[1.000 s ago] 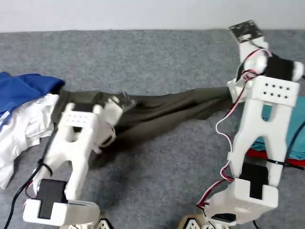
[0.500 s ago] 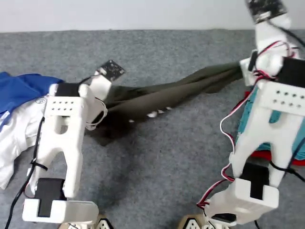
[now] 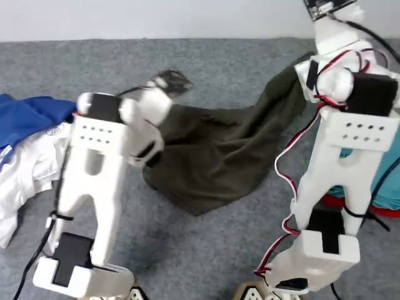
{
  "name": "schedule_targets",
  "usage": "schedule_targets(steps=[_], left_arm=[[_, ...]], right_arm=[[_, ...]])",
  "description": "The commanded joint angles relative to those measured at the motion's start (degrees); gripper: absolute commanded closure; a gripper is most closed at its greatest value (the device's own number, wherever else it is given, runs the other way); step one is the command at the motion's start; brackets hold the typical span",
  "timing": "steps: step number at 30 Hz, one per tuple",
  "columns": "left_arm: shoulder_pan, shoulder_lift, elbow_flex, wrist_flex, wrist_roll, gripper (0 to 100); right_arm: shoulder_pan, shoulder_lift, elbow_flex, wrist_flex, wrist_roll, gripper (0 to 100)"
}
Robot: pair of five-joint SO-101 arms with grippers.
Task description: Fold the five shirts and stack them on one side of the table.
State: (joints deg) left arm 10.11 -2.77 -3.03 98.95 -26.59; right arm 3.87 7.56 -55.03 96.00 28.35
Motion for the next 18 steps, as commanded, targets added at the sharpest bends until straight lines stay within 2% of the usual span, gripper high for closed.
schedule_targets(steps=[1, 5, 8, 14, 18], left_arm=[[7.82, -0.18, 3.3, -0.53, 0.79, 83], [12.31, -0.18, 13.67, -9.32, 3.6, 83], [12.4, -0.18, 20.79, -17.58, 3.87, 83], [6.24, -0.09, 29.85, -30.15, 3.87, 83], [1.58, 4.75, 31.78, -35.16, 3.87, 83]], right_arm=[[-0.57, 0.48, -2.11, -0.92, 0.35, 98.8], [-0.22, 0.92, -1.93, -0.48, 0.26, 98.8], [-0.13, 1.19, -1.85, -0.4, 0.26, 98.8], [-0.13, 1.98, -1.85, -0.4, 0.26, 98.8], [-0.48, 2.33, -1.85, -0.31, 0.18, 98.8]])
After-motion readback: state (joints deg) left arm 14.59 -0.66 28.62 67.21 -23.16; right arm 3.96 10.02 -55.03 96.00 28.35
